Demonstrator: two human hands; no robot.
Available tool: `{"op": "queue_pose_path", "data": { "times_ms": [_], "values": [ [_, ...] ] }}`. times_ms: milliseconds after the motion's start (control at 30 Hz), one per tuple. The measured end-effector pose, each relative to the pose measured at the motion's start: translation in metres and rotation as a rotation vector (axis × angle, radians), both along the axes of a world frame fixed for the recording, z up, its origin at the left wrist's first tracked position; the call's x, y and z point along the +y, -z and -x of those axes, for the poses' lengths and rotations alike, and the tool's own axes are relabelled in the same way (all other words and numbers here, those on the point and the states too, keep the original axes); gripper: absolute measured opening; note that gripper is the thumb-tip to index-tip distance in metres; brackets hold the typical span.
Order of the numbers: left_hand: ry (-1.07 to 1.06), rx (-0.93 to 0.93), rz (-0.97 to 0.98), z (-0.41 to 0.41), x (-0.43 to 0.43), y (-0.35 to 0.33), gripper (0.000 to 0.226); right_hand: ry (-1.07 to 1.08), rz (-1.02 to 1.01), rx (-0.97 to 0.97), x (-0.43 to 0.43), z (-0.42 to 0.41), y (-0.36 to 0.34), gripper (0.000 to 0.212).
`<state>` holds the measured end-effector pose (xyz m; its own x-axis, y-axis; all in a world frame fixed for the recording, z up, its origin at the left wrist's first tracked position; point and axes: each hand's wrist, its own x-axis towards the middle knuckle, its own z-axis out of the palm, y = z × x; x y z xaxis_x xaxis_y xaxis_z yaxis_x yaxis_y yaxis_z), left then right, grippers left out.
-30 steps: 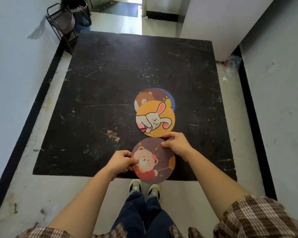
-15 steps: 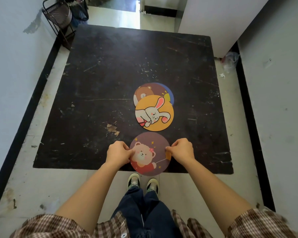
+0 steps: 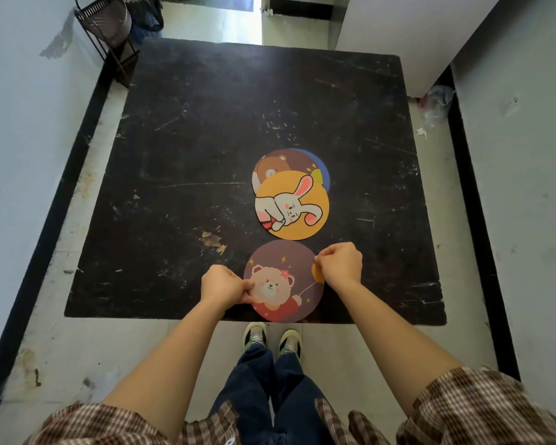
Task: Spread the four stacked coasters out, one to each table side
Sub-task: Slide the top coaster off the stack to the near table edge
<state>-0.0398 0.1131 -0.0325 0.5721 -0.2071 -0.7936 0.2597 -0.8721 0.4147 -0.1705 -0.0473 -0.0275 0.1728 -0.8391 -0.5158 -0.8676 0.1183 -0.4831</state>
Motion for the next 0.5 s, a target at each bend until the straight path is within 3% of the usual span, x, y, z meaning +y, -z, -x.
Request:
{"op": "queue_pose_path", "data": {
  "times_ms": [167,333,500],
  "values": [
    [-0.103,0.015,0.027,0.002,-0.003,0.003,0.018,0.008,0.018,-0.056,-0.01,-0.011,-0.002,0.011],
    [-0.06,0.043,0.022,-0.001,0.001,0.001,0.018,-0.055,-0.063,-0.169,-0.016,-0.003,-0.008,0.022],
    [-0.01,0.038,0.011,-0.003,0.006,-0.002,0.018,-0.153,-0.06,-0.056,-0.004,0.015,-0.009,0.02]
  ]
}}
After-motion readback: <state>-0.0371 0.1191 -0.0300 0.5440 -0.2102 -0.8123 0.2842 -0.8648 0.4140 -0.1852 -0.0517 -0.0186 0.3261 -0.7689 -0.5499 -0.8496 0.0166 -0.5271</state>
